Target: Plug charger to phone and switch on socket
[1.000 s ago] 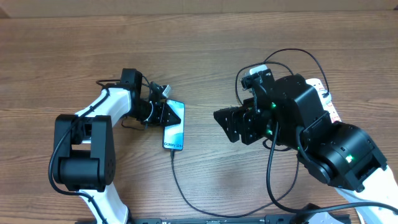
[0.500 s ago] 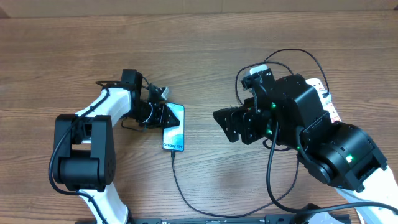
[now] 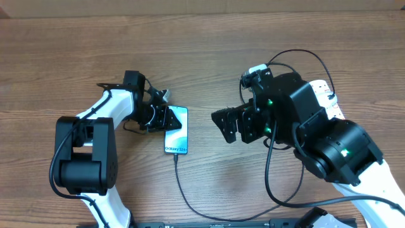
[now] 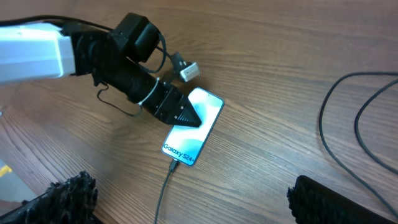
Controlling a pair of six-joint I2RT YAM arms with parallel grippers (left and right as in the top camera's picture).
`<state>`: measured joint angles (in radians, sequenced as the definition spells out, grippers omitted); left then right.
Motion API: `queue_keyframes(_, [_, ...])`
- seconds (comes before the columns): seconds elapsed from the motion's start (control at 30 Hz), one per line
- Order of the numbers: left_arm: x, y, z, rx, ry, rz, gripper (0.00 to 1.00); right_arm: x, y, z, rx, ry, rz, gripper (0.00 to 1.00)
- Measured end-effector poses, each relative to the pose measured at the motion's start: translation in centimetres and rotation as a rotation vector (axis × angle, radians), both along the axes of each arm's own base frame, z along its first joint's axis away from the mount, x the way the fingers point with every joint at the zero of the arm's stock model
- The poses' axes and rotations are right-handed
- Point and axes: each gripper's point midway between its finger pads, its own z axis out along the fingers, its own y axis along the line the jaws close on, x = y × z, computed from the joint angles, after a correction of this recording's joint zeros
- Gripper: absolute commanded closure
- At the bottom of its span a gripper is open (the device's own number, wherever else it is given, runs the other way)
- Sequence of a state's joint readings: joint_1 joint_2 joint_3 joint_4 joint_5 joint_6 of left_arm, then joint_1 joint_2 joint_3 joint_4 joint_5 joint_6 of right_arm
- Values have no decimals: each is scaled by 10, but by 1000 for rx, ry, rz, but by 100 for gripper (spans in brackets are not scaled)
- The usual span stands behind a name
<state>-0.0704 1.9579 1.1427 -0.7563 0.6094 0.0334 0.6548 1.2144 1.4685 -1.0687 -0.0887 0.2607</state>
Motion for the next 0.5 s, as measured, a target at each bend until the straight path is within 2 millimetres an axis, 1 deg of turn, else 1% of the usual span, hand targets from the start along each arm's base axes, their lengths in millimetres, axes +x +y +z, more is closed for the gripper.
queue_keyframes(0.03, [1, 1, 0, 6, 3, 6, 64, 1, 1, -1, -2, 4, -1, 0])
queue_keyframes(0.07, [1, 2, 0, 14, 6, 12, 60, 2, 1, -3, -5, 7, -1, 0])
queue_keyframes(0.13, [2, 3, -1, 25, 14, 28, 34, 3, 3, -6, -9, 16, 1, 0])
queue_keyframes(0.17, [3, 3, 1, 21, 18, 34, 29, 4, 4, -8, -9, 23, 5, 0])
queue_keyframes(0.2, [5, 2, 4, 17, 18, 47, 26, 4, 7, -10, -9, 32, 10, 0])
queue_keyframes(0.33, [15, 7, 10, 64, 2, 71, 5, 6, 13, -19, -14, 66, 28, 0])
queue_keyframes(0.4, [17, 11, 12, 94, 10, 82, 0, 7, 16, -24, -17, 83, 35, 0])
queue_keyframes(0.5, [11, 24, 12, 181, 54, 90, 0, 6, 22, -28, -8, 106, 55, 0])
